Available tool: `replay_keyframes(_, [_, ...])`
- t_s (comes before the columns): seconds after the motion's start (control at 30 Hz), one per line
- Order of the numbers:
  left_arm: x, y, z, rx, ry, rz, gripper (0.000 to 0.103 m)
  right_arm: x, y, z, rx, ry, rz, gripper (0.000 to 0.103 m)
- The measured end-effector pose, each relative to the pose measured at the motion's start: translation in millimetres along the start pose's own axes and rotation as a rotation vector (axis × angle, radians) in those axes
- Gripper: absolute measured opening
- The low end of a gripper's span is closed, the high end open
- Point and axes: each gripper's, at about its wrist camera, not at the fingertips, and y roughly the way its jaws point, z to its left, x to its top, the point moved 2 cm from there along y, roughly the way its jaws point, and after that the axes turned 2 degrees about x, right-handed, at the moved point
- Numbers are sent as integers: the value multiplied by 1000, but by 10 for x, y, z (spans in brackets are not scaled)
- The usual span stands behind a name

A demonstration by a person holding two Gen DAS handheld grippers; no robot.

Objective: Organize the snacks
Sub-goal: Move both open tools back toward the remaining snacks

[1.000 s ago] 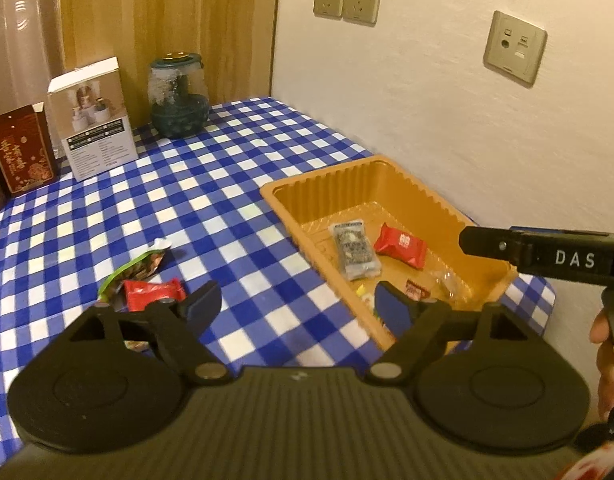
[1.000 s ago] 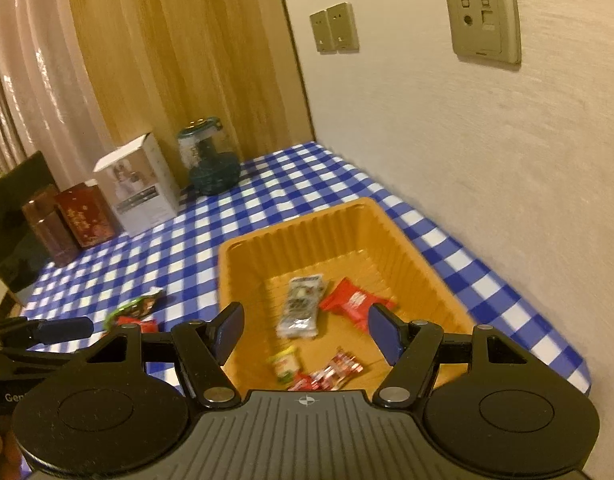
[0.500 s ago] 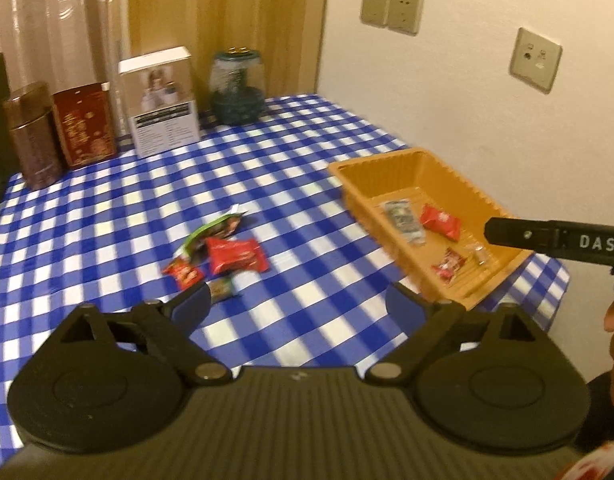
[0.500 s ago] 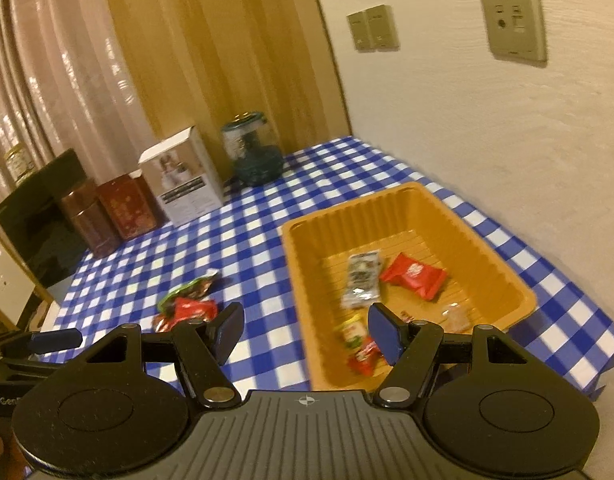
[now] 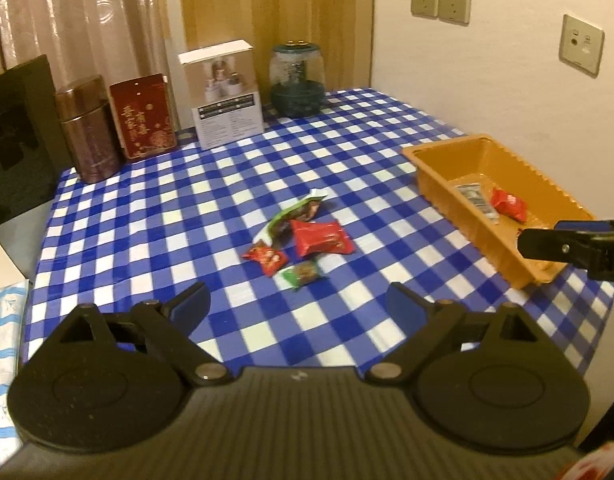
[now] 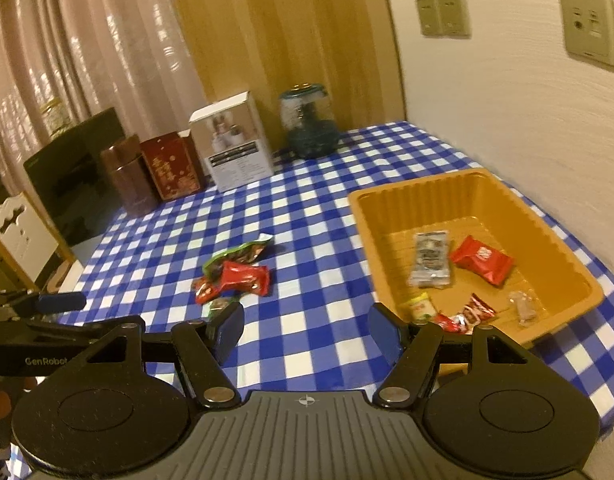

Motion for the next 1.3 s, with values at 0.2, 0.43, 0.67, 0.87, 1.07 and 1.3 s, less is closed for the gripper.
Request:
replay_keyframes(0.2, [-72, 128, 116, -22, 14, 33, 94, -17, 197, 127, 30, -58, 17, 68])
replay_keyframes(0.43, [-110, 294, 270, 1, 30, 58, 93, -21, 475, 290, 60, -109, 33, 68])
replay_keyframes(0.67, [-74, 500, 436, 10, 17, 65, 90, -34, 827, 380, 74, -163, 63, 68])
replay_keyframes(0.87, [-15, 738, 472, 6, 37, 76, 88, -38, 1209, 344, 72, -218, 111, 68])
replay_keyframes(1.07, [41, 1011, 533, -7, 54, 87, 88, -17, 1568, 328, 70, -286, 142, 68])
replay_keyframes(1.3, [100, 1290, 631, -42, 69, 98, 84, -14, 1912, 368, 97, -347, 176, 68])
